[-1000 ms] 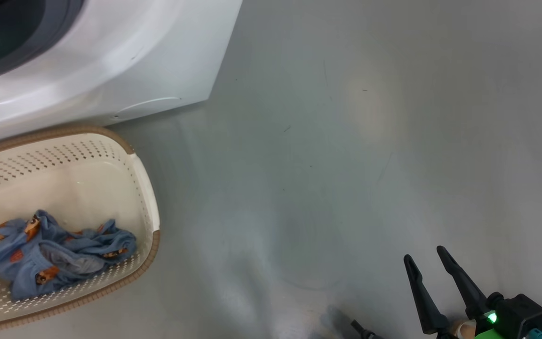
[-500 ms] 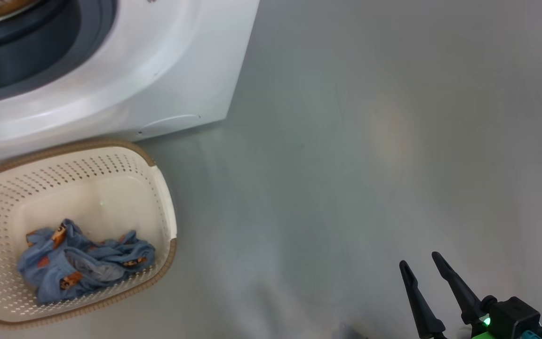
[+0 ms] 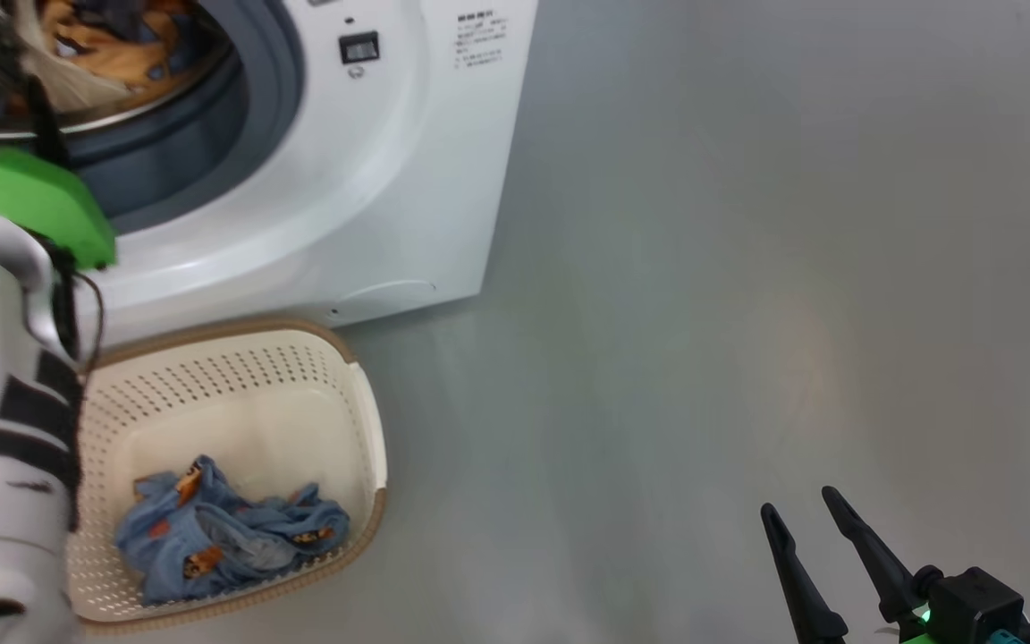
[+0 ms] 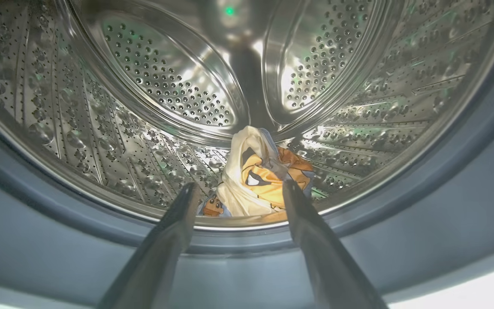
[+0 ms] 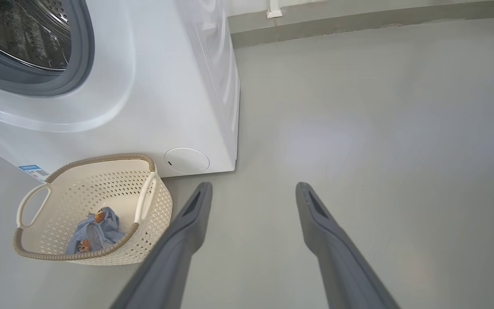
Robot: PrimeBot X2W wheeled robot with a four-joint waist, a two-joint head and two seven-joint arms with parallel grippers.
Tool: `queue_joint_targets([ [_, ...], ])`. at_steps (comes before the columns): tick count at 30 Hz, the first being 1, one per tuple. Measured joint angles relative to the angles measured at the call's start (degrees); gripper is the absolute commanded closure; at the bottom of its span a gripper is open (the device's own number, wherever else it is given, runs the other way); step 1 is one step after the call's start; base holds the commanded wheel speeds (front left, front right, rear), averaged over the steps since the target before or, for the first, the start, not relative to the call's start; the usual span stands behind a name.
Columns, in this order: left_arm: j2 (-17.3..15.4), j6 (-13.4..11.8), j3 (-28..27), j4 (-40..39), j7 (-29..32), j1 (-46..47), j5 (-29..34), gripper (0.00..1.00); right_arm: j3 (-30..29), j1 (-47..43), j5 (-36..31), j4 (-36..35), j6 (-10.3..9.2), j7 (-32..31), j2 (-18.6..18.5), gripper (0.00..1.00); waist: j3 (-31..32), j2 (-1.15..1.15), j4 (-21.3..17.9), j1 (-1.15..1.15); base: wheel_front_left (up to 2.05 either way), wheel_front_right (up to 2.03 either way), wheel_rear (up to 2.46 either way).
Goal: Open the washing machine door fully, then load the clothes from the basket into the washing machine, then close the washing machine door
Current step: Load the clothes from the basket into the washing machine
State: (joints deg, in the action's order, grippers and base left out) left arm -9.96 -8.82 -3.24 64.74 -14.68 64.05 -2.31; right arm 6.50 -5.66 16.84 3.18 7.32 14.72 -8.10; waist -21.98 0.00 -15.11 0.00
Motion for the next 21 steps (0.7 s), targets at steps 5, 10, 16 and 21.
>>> queue_joint_targets([
  [5,2.82,0.11,-0.77,-2.87,0.00,-6.52,-1.91,0.00,-0.32,0.00,-0.01,0.49,0.00,0.00,-0.07,0.00,3.50,0.00,1.53,0.00,0.00,0.00,0.00],
  [10,5.46,1.45,-0.20,-7.44,0.04,-14.67,-2.57,0.00,-2.00,0.00,-0.09,1.00,0.00,0.00,0.02,0.00,7.39,0.00,3.37,0.00,0.00,0.00,0.00],
  [16,7.06,3.41,0.43,-13.90,0.07,-27.09,-3.30,0.00,-3.77,-0.89,-0.58,1.41,0.00,0.00,0.60,0.00,12.36,0.00,5.66,0.00,0.00,0.00,0.00],
  [21,8.02,3.80,0.60,-22.24,0.07,-38.16,-5.17,0.00,-5.57,-2.79,-0.75,1.46,0.00,0.00,1.29,0.00,16.01,0.00,7.71,0.00,0.00,0.00,0.00],
])
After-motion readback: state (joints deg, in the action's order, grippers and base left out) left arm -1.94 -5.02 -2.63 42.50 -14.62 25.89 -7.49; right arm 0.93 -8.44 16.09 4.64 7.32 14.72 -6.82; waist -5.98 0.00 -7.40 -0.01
